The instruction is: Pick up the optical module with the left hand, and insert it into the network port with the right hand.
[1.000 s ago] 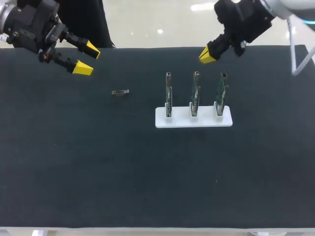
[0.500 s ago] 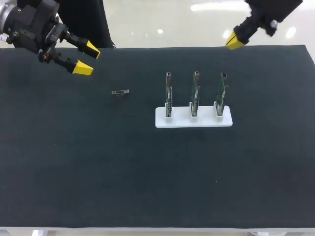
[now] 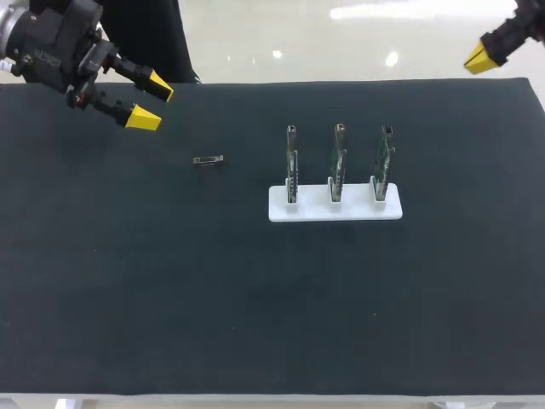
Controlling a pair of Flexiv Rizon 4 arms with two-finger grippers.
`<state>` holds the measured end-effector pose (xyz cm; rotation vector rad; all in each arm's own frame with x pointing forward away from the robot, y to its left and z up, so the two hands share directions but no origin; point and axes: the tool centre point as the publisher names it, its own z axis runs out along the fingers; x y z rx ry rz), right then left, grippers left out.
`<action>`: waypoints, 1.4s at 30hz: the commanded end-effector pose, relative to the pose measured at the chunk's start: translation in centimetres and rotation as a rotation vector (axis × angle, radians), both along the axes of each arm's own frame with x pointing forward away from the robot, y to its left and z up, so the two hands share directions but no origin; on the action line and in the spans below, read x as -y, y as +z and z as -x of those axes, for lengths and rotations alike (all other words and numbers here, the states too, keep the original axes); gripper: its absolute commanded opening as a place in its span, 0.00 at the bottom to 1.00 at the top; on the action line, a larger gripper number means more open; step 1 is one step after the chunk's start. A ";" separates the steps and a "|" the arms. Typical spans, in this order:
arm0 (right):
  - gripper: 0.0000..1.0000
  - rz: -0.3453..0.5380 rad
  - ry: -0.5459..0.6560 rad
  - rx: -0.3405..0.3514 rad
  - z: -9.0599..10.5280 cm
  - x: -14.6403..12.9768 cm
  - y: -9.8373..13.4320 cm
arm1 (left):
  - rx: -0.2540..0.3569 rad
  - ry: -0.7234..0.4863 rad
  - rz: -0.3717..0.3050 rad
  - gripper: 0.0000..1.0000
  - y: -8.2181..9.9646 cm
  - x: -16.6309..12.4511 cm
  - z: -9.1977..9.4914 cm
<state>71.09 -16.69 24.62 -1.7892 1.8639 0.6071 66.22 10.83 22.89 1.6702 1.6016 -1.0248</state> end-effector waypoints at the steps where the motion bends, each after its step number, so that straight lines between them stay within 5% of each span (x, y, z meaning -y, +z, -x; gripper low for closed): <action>1: 0.00 -0.019 -0.021 0.027 1.1 1.1 0.0 | -0.001 0.000 -0.003 1.00 0.0 0.1 -0.1; 9: 0.04 -0.063 -0.030 0.041 1.0 0.7 0.1 | -0.001 0.000 -0.003 1.00 0.0 0.1 -0.1; 10: 0.87 -0.074 -0.035 0.048 1.0 0.5 0.1 | -0.001 0.000 -0.003 1.00 0.0 0.1 -0.1; 11: 1.00 -0.053 -0.017 0.056 0.9 0.3 0.2 | -0.001 0.000 -0.003 1.00 0.0 0.1 -0.1; 32: 1.00 -0.053 -0.017 0.056 0.9 0.3 0.2 | -0.001 0.000 -0.003 1.00 0.0 0.1 -0.1; 42: 1.00 -0.053 -0.017 0.056 0.9 0.3 0.2 | -0.014 0.048 -0.101 1.00 -1.9 -3.1 -3.9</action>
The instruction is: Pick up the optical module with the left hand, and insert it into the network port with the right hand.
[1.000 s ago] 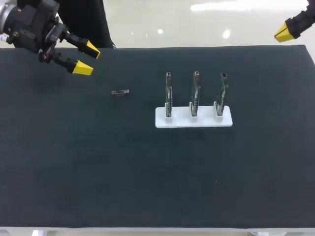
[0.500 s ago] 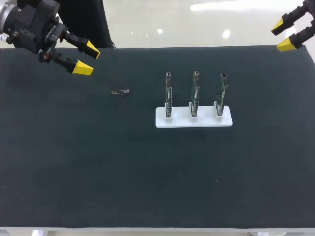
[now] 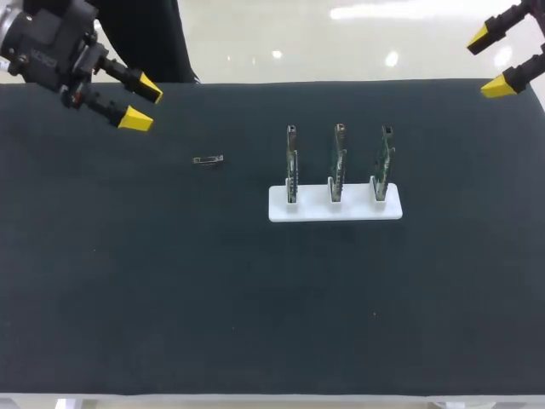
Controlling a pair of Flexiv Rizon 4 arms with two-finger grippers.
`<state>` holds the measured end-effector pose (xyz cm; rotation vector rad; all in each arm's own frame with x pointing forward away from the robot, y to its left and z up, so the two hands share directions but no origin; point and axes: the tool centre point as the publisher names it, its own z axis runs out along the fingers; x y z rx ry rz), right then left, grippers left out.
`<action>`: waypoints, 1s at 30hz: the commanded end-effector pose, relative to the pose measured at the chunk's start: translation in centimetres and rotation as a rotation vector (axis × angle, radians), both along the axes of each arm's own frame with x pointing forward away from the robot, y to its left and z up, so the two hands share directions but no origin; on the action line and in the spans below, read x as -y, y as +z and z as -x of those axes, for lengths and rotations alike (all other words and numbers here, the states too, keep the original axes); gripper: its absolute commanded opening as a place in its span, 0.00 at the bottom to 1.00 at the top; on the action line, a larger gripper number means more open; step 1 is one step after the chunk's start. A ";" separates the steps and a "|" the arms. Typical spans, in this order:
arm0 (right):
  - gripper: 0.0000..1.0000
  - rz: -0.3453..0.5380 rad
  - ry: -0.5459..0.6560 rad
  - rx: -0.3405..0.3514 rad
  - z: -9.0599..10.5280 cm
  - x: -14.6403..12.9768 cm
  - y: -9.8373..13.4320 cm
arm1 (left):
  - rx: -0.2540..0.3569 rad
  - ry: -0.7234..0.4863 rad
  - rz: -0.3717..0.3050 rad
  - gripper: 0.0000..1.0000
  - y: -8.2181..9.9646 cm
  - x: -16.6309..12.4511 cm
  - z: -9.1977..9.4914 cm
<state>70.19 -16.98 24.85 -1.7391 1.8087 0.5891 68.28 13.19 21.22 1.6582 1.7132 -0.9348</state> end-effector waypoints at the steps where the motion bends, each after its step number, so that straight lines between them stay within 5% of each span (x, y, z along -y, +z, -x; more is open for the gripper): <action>1: 1.00 -0.001 -0.001 0.001 0.0 0.0 0.0 | -0.008 -0.024 -0.029 1.00 -0.5 -1.2 -2.5; 11: 1.00 -0.001 -0.001 0.001 0.0 0.0 0.0 | -0.017 -0.077 -0.314 1.00 -3.9 -3.6 -7.4; 22: 1.00 -0.001 -0.001 0.001 0.0 0.0 0.0 | -0.073 0.042 -0.575 1.00 -8.1 -4.3 -10.6; 24: 1.00 -0.001 -0.001 0.001 0.0 0.0 0.0 | -0.120 0.071 -0.651 1.00 -9.1 -4.2 -11.1; 26: 1.00 -0.001 -0.001 0.001 0.0 0.0 0.0 | -0.053 0.066 -0.582 1.00 -9.9 -4.0 -11.5; 30: 1.00 -0.001 -0.001 0.001 0.0 0.0 0.0 | -0.053 0.066 -0.582 1.00 -9.9 -4.0 -11.5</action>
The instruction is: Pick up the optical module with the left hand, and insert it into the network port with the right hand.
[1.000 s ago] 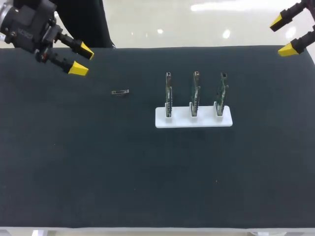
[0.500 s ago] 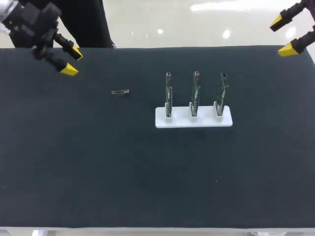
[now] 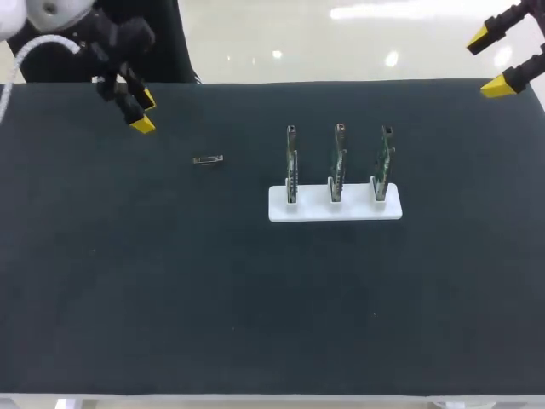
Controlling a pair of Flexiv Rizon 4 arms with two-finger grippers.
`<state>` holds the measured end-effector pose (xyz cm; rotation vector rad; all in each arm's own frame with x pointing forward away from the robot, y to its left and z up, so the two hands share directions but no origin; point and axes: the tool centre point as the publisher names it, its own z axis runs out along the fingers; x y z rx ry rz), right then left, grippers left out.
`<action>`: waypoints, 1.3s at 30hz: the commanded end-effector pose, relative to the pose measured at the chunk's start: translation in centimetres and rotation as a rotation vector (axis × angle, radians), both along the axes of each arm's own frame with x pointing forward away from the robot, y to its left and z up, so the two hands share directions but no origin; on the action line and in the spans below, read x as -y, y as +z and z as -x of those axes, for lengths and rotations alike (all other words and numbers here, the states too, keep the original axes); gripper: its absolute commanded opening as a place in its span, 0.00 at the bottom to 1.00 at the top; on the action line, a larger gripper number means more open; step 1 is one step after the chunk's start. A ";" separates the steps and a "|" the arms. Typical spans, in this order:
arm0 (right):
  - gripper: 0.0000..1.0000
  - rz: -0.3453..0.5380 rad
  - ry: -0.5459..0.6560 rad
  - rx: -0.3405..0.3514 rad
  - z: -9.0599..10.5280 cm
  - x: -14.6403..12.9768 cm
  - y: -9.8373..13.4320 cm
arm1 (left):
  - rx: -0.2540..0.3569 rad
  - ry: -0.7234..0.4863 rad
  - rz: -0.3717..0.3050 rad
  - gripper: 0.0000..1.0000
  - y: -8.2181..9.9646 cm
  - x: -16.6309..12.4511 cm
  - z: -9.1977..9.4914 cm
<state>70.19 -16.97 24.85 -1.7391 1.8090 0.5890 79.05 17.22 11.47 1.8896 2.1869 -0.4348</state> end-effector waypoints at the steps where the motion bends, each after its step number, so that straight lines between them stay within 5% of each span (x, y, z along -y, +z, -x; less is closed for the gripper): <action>1: 1.00 -0.001 0.000 0.001 0.0 0.0 0.0 | -0.039 -0.015 -0.009 1.00 -0.1 0.0 -0.8; 10: 1.00 -0.001 0.000 0.001 0.0 0.0 0.0 | -0.039 -0.015 -0.009 1.00 -0.1 0.0 -0.8; 16: 1.00 -0.001 0.000 0.001 0.0 0.0 0.0 | 0.020 -0.025 -0.152 1.00 -2.4 0.5 0.0; 20: 1.00 -0.001 0.000 0.001 0.0 0.0 0.0 | 0.056 -0.011 -0.161 1.00 -3.2 1.7 -0.1; 39: 1.00 -0.001 0.000 0.001 0.0 0.0 0.0 | 0.015 -0.033 -0.272 1.00 -7.3 5.5 -3.1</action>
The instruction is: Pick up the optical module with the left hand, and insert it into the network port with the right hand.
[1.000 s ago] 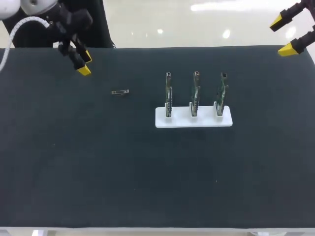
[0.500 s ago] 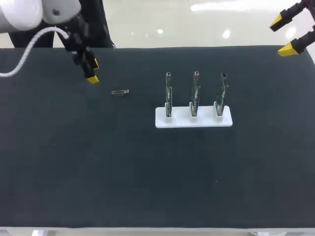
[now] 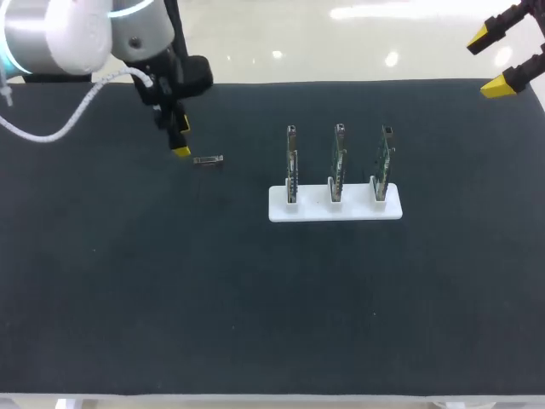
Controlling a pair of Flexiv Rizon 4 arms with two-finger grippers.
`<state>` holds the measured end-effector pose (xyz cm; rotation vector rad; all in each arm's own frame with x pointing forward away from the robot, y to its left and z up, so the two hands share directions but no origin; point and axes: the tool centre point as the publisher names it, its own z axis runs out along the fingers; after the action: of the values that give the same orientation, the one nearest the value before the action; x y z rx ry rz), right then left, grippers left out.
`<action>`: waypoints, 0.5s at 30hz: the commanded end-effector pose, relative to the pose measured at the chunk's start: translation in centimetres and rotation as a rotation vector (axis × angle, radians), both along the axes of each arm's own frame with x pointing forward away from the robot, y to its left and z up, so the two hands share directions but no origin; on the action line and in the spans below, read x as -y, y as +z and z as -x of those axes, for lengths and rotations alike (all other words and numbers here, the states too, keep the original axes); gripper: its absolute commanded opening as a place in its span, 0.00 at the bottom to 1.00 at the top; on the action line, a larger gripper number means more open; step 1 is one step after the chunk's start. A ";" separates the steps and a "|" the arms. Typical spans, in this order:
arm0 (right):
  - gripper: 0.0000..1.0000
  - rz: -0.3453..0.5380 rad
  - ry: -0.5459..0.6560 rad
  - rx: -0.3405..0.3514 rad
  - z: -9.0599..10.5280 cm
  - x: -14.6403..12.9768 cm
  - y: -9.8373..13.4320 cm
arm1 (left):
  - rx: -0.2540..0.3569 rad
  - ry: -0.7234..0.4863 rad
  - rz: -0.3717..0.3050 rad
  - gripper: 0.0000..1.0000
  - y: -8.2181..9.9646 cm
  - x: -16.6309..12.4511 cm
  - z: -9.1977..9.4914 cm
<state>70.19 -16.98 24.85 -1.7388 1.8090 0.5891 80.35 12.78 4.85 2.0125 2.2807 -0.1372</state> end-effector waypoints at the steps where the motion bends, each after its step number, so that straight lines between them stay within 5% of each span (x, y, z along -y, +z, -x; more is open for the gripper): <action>1: 1.00 -0.001 0.000 0.001 0.0 0.0 0.0 | -0.030 -0.009 -0.037 1.00 -0.8 1.2 -1.9; 15: 1.00 -0.001 0.000 0.001 0.0 0.0 0.0 | -0.094 -0.005 -0.061 1.00 -3.1 1.1 -2.9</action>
<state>70.18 -16.97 24.85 -1.7389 1.8090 0.5890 82.34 11.90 2.01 2.0612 2.3358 -0.1189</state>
